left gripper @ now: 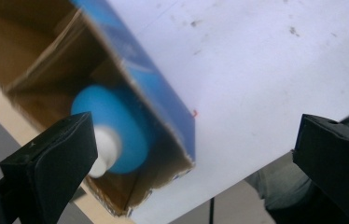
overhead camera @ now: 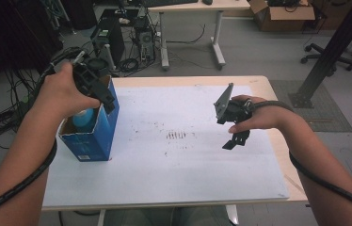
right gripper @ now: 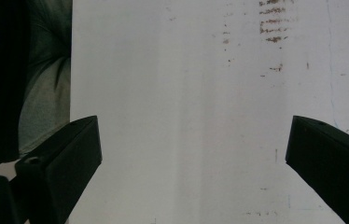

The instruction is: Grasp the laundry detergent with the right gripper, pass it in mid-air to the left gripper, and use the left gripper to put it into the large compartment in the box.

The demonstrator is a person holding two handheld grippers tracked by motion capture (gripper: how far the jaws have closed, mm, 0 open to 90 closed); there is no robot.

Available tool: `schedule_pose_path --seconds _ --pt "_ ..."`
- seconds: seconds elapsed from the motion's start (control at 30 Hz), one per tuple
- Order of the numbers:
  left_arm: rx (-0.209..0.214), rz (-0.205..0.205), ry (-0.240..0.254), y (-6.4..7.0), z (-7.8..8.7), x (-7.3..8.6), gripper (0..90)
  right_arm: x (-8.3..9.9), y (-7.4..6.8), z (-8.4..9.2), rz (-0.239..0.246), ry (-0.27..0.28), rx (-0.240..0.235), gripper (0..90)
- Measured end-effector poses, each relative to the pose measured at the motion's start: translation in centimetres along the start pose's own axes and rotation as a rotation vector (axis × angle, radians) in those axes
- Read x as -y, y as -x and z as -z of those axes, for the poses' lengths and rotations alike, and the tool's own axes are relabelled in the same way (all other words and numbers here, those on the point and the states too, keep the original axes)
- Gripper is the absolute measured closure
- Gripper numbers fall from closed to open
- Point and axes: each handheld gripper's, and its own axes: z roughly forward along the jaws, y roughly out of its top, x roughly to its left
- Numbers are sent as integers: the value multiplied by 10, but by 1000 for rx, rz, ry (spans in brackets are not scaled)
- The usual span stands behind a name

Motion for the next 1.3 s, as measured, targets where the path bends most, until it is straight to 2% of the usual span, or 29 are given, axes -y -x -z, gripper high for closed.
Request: schedule_pose_path --seconds 0.03,0.07,0.13,0.17,0.2,0.27,0.33,0.37,0.43,0.53,0.67,0.7,0.73,0.8,0.87,0.9,1.03,1.13,1.3 --pt "2 -20 -2 4 1 -2 2 0 0 1 0 0 2 38" --pt "-33 -54 -39 9 2 -7 2 -1 0 2 1 3 5 36" --pt "-48 -67 -51 13 2 -9 2 -2 0 4 4 8 8 37" --pt "-45 -89 -53 16 4 -11 2 -2 0 4 4 8 8 37" --pt "-30 -135 -45 22 4 -15 2 -2 -1 5 5 15 9 38" --pt "-22 -147 -43 25 4 -17 2 -3 -1 6 7 18 10 37" --pt "-14 -205 -38 31 4 -20 2 -4 -1 7 9 17 13 37" --pt "-6 -221 -34 34 4 -22 2 -4 -2 8 11 15 15 37" --pt "-59 -273 -21 43 5 -25 2 -5 -2 9 12 15 16 37" --pt "-47 -337 9 51 6 -29 2 -6 -3 11 15 10 17 38" --pt "-14 -451 19 62 6 -33 2 -9 -3 13 22 -3 18 37" --pt "3 -483 25 66 5 -33 2 -9 -3 13 23 -6 18 38" --pt "30 -558 24 73 3 -34 2 -10 -3 15 27 -14 19 36" --pt "37 -574 20 74 3 -34 2 -11 -2 15 25 -16 18 37" --pt "66 -659 5 82 -2 -36 2 -12 -2 15 28 -30 18 37" --pt "66 -659 5 82 -2 -36 2 -12 -2 15 28 -30 18 37" --pt "88 -712 -18 93 -11 -36 2 -13 -2 14 27 -39 15 39" --pt "102 -734 -47 98 -17 -38 2 -13 -3 12 25 -53 12 39" --pt "121 -754 -57 103 -22 -41 2 -10 -2 10 19 -79 9 38"
